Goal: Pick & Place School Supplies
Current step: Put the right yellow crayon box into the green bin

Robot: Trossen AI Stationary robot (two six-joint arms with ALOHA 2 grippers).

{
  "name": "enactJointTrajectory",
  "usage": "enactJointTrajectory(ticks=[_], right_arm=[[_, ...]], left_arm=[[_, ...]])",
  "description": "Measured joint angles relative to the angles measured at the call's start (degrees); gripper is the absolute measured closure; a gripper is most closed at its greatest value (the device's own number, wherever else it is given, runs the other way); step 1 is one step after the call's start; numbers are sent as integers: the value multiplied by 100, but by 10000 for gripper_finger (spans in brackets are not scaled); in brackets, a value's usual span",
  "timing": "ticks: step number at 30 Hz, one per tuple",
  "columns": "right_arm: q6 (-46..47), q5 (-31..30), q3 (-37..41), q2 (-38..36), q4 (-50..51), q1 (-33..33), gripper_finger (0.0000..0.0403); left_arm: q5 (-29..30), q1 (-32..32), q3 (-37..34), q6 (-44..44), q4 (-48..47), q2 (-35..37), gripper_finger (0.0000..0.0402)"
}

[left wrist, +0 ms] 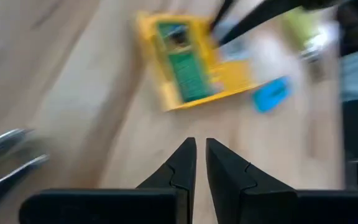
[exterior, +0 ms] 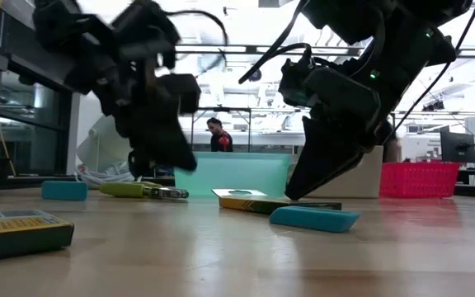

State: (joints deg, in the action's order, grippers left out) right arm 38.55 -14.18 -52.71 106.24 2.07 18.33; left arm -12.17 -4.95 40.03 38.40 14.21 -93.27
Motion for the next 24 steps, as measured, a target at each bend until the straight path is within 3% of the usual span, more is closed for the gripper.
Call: enactJointTrajectory(ticks=[4,11,24], right_arm=[[-121,29,0,0,0,0,370],[-289,62,0,4,-59,0,382],[-874,12,-81,-120,16,4,382]], left_arm=[[524,-64,585,-210,-947,0,366],[1055,-257,763,-254,-1035,7,366],[361,-332,763,281,-1010,7,366]])
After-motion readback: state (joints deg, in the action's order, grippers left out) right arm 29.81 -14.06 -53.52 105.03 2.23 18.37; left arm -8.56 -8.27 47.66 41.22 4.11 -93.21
